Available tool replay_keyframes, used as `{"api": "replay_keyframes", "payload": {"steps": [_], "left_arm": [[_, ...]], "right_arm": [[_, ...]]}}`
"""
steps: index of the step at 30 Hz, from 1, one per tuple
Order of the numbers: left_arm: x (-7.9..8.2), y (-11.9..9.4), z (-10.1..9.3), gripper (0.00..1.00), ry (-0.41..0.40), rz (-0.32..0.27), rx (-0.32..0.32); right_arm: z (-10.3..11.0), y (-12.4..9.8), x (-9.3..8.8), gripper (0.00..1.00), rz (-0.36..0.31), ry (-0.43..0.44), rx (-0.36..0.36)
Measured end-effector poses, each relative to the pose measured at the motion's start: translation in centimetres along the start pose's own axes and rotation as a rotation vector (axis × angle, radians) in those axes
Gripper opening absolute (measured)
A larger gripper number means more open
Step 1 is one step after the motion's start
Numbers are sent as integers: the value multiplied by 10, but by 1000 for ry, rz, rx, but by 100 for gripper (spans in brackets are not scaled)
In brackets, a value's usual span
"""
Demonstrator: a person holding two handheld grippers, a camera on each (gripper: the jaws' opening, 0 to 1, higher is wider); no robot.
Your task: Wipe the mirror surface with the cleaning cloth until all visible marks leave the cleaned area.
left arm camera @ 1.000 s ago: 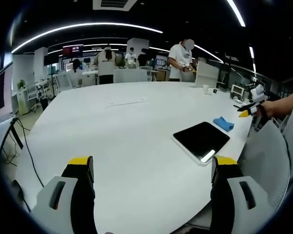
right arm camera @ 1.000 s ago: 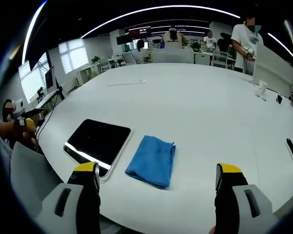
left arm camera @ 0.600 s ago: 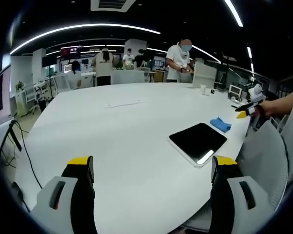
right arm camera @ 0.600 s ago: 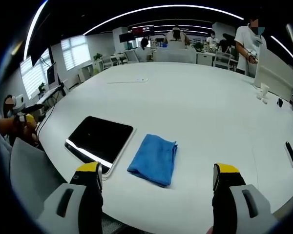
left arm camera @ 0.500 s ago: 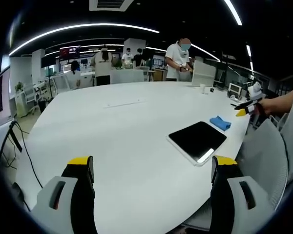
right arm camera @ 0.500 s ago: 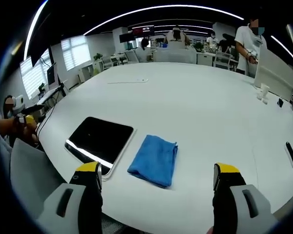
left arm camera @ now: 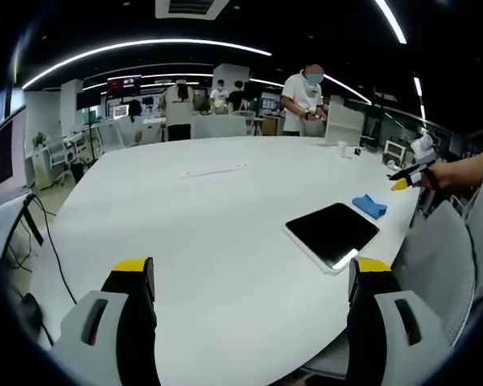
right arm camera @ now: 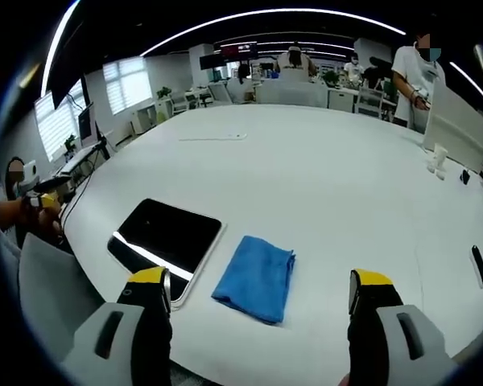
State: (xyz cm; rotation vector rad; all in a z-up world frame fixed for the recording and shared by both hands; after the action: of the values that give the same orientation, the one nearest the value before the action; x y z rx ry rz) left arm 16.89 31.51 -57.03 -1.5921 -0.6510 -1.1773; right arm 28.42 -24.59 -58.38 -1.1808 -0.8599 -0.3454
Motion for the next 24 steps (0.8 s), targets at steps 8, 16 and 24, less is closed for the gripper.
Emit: {"api": "replay_keyframes", "payload": {"steps": [8, 16, 24], "left_arm": [[-1, 1, -6, 99, -6, 5, -1], [-4, 1, -10, 99, -6, 18, -8], [-5, 2, -13, 99, -17, 31, -18]], "right_arm": [[8, 8, 18, 73, 18, -14, 34], [6, 49, 16, 50, 119, -37, 50], [-5, 85, -9, 30, 211, -64, 16]]}}
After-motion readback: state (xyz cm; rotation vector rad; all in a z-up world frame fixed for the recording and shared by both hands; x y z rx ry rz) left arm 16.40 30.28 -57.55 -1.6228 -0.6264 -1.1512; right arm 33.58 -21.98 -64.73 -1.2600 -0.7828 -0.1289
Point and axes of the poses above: the point that each gripper's makers call its tool centre point, and the gripper's own axes: y roughly forward along the fingers, z roughly to its left, x roughly out of its top, the point moved 10 cm from there along -y, roughly backward along the fingers, and after that the axes turned 5 degrees about y, right-handed, at the moved point
